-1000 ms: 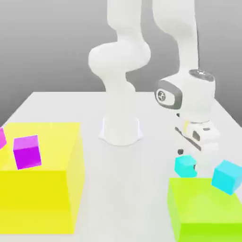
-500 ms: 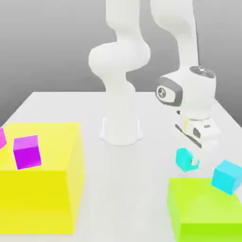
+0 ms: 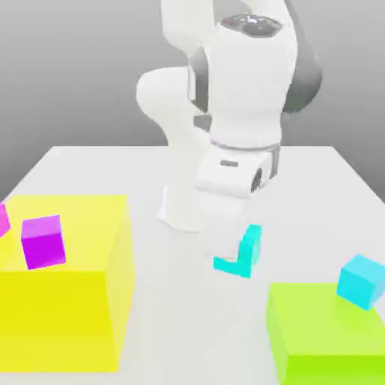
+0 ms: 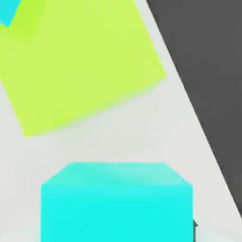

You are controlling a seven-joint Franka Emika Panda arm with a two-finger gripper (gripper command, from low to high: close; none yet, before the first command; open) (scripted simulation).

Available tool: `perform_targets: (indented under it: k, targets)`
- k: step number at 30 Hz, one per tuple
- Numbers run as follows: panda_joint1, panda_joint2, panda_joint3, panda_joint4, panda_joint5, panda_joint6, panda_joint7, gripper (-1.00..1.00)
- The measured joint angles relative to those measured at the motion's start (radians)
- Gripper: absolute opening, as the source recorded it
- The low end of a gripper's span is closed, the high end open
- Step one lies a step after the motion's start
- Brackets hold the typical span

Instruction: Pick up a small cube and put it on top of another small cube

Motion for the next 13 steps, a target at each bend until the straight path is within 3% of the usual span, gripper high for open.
perform_targets:
  k: [6, 10, 11, 13]
  targets:
    - [-0.167, -0.034, -0.13, 0.179, -0.029, -0.211, 0.101, -1.0]
    - [-0.215, 0.025, -0.184, 0.157, -0.016, -0.133, 0.111, -1.0]
    - [-0.217, 0.034, -0.188, 0.146, -0.013, -0.115, 0.11, 1.0]
    - [-0.217, 0.034, -0.188, 0.146, -0.013, -0.115, 0.109, 1.0]
